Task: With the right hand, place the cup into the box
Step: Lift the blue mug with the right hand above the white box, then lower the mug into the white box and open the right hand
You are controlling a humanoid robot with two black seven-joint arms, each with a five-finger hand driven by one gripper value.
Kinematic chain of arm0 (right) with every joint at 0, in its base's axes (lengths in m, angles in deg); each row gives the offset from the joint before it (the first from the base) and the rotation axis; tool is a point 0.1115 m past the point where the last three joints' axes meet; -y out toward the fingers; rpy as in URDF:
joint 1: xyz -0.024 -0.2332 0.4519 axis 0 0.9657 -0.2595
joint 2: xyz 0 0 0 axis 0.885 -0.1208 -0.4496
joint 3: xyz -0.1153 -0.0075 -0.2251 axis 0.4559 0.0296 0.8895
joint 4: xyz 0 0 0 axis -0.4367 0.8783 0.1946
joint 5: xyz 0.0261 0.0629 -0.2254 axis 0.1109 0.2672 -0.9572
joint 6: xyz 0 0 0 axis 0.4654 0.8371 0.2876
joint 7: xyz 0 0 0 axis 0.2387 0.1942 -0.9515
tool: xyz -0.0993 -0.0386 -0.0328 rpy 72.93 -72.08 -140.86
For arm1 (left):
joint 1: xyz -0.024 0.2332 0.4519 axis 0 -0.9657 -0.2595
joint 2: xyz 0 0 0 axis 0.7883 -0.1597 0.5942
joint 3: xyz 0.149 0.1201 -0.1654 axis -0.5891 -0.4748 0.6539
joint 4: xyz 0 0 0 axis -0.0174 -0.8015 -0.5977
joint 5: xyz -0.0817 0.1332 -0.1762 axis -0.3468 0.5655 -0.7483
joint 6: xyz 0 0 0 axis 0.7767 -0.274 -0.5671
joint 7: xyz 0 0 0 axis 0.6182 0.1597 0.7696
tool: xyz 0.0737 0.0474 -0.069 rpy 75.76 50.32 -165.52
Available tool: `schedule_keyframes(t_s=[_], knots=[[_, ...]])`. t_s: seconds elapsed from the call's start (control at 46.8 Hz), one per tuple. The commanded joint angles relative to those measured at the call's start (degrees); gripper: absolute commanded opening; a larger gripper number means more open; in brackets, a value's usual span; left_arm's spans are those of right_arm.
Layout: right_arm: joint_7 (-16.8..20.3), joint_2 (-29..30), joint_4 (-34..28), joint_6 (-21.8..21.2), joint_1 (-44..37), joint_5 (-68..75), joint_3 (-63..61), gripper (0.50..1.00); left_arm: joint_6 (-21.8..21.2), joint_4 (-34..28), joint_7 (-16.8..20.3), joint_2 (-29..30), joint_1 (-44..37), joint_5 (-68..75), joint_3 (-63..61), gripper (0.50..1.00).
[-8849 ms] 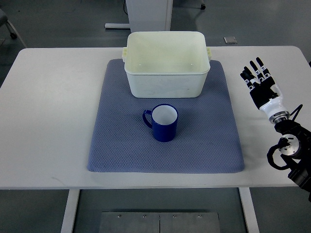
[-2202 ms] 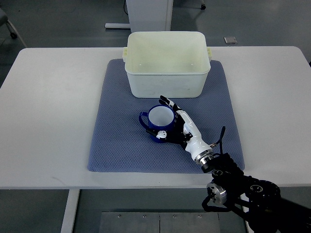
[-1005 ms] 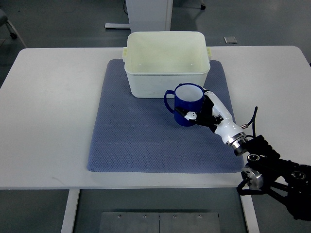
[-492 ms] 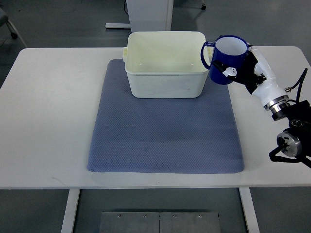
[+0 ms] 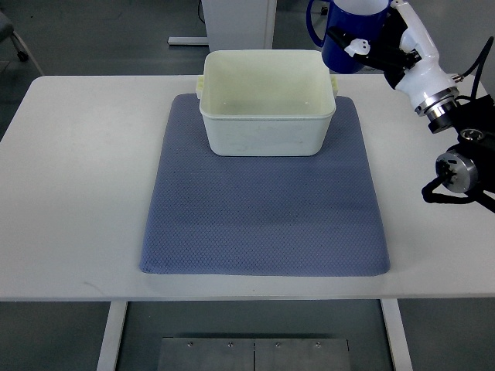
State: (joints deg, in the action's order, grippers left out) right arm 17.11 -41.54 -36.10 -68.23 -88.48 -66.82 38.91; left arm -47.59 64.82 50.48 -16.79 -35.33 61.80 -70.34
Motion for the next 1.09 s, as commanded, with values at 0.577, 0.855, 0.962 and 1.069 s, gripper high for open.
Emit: schedule_keyframes(t_s=[0.577, 0.855, 0.962, 1.069], knots=[[0.0, 22.7, 21.6, 1.0, -3.2, -0.7, 1.6, 0.500, 0.0, 0.0, 0.0, 0.0, 0.0, 0.0, 0.0, 1.000], [0.0, 28.5, 30.1, 1.4, -3.1, -0.8, 1.3, 0.500, 0.0, 0.0, 0.0, 0.0, 0.0, 0.0, 0.0, 1.000], [0.0, 29.9, 33.4, 1.4, -3.0, -1.3, 1.7, 0.500, 0.0, 0.0, 0.0, 0.0, 0.0, 0.0, 0.0, 1.000], [0.0, 29.9, 35.4, 1.4, -2.4, -3.0, 1.8, 0.500, 0.0, -0.1, 0.0, 0.0, 0.0, 0.0, 0.0, 1.000]])
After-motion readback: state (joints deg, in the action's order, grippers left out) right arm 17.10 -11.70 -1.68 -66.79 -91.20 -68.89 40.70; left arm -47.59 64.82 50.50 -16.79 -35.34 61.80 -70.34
